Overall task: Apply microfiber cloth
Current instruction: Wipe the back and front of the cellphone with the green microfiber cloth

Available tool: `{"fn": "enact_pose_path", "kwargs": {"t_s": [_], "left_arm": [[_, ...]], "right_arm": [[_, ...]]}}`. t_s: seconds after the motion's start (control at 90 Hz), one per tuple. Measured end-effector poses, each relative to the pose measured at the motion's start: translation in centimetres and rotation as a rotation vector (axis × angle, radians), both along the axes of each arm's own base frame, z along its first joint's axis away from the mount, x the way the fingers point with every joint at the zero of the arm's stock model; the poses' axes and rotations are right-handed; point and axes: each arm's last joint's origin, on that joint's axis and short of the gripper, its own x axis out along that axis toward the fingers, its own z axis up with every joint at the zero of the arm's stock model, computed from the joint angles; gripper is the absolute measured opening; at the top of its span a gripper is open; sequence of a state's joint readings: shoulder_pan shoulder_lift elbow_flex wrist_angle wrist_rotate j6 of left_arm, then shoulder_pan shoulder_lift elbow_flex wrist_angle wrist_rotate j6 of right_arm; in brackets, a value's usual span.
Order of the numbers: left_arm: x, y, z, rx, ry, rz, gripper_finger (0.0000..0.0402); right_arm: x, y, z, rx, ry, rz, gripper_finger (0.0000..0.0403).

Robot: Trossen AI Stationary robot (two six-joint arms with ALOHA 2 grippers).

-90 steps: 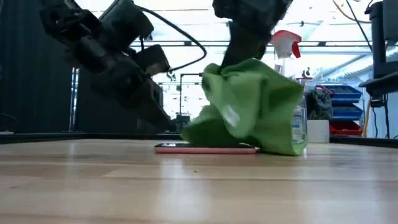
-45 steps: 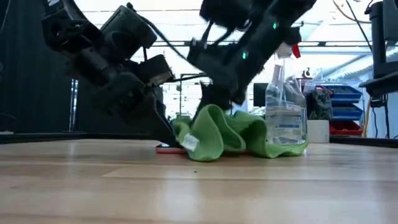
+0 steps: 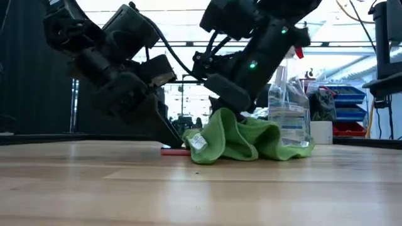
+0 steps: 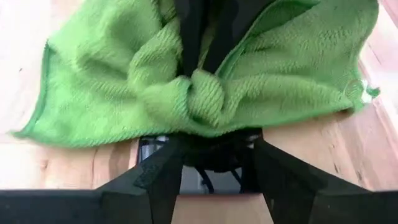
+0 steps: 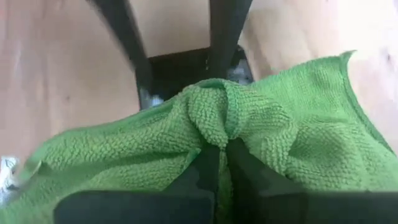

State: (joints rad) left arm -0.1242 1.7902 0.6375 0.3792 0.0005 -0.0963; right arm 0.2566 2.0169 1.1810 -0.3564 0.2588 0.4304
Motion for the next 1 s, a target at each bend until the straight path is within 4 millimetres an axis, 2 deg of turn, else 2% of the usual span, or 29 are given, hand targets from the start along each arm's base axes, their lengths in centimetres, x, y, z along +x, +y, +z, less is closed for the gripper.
{"fn": "enact_pose_path", "kwargs": {"t_s": [0.111,0.289,0.511,0.711,0.878,1.0], "left_arm": [[-0.3,0.0,-0.4,0.002,0.036,0.002,0.0184],[-0.3,0.1,-0.4,0.003,0.031,0.004,0.0184],[-0.2,0.1,0.6,-0.019,-0.005,0.022,0.0184],[-0.5,0.2,3.1,-0.024,-0.074,0.031,0.0184],[-0.3,0.2,3.5,-0.023,-0.120,0.028,0.0184],[-0.1,0.2,2.6,-0.018,-0.096,0.025,0.0184]], "right_arm": [[-2.5,0.7,1.0,-0.028,0.183,0.004,0.0000],[-3.7,0.6,2.7,-0.075,0.172,-0.033,0.0000],[-1.8,-0.4,2.7,-0.049,0.027,-0.047,0.0000],[0.6,-0.8,2.5,-0.001,-0.150,-0.009,0.0000],[1.9,-1.6,4.4,-0.031,-0.171,0.016,0.0000],[2.8,-1.6,6.9,-0.075,-0.163,0.064,0.0000]]}}
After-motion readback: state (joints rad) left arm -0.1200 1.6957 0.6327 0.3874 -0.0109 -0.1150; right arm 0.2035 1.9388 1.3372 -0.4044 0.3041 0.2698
